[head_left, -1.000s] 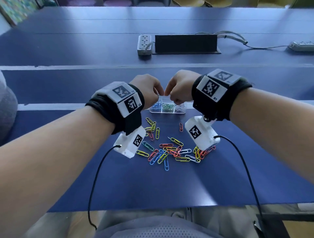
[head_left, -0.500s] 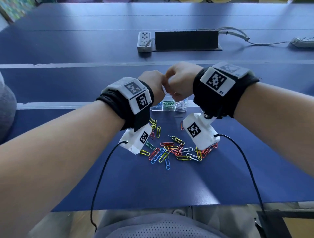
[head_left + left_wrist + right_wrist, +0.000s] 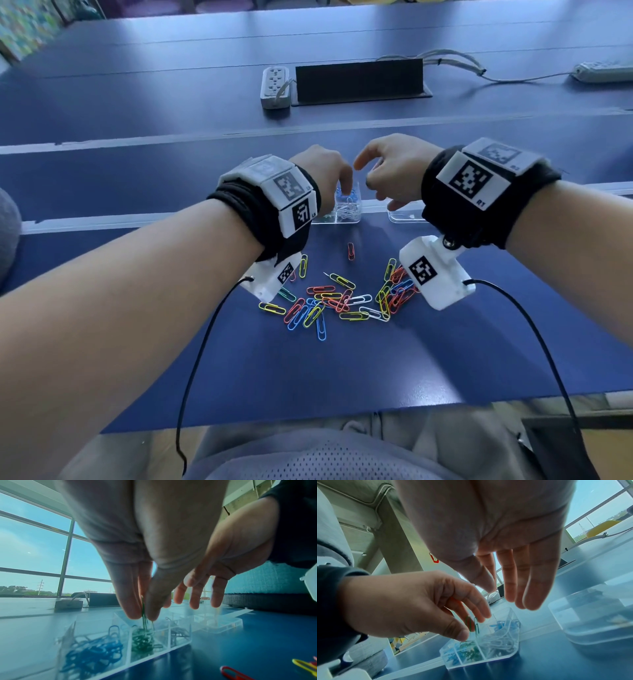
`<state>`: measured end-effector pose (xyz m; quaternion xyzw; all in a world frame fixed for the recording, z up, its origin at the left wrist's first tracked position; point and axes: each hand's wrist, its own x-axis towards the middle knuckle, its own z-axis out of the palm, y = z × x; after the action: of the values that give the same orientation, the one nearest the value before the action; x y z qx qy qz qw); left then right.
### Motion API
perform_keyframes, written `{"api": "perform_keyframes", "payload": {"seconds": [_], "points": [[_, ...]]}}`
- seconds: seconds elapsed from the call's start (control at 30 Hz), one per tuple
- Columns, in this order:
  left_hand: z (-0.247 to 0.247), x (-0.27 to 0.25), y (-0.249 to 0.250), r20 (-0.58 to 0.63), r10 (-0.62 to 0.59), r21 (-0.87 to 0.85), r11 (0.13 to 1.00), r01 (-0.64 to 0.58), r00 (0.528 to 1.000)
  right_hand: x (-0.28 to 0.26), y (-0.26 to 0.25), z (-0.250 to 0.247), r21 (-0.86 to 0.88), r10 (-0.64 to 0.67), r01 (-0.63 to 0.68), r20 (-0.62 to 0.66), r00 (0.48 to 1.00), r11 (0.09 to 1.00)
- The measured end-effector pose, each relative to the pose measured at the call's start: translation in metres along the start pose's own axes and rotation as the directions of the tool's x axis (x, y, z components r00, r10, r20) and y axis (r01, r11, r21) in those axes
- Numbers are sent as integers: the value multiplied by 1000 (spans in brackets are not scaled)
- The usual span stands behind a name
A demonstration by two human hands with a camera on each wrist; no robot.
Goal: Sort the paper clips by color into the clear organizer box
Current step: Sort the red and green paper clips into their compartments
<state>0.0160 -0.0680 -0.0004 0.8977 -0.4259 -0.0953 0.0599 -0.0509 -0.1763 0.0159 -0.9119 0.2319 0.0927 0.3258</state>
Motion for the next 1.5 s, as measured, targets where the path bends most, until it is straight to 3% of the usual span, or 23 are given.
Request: {"api": "perform_keyframes", "payload": {"seconds": [0.27, 0.47, 0.63, 0.73, 0.93, 1.03, 1.1, 1.33, 1.5], "points": [[-7, -9, -4, -63, -5, -55, 998, 2, 998, 0, 7, -2, -8, -40, 40, -5, 999, 999], [4, -15, -8, 99, 27, 147, 988, -42, 995, -7, 11, 2, -56, -63, 62, -21, 998, 997], [6, -21, -18, -36, 68, 31, 997, -67, 997, -15, 15, 10, -210, -144, 139, -8, 990, 968], [3, -35, -26, -83, 95, -27, 995, -97, 992, -21, 14, 14, -336, -220, 229, 64, 973, 914], [6, -58, -37, 174, 100, 22, 994, -105, 980, -30, 6, 24, -508, -368, 452, 262, 892, 733], [8, -63, -40, 234, 100, 85, 989, -123, 967, -27, 1, 36, -603, -385, 534, 370, 845, 593], [9, -64, -39, 253, 115, 108, 983, -146, 961, -24, -1, 40, -648, -370, 539, 393, 842, 538], [16, -65, -38, 262, 108, 111, 984, -142, 959, -24, 7, 37, -646, -343, 499, 362, 867, 578], [16, -72, -41, 243, 146, 134, 974, -182, 959, -39, 13, 39, -542, -473, 567, 319, 822, 620]]}}
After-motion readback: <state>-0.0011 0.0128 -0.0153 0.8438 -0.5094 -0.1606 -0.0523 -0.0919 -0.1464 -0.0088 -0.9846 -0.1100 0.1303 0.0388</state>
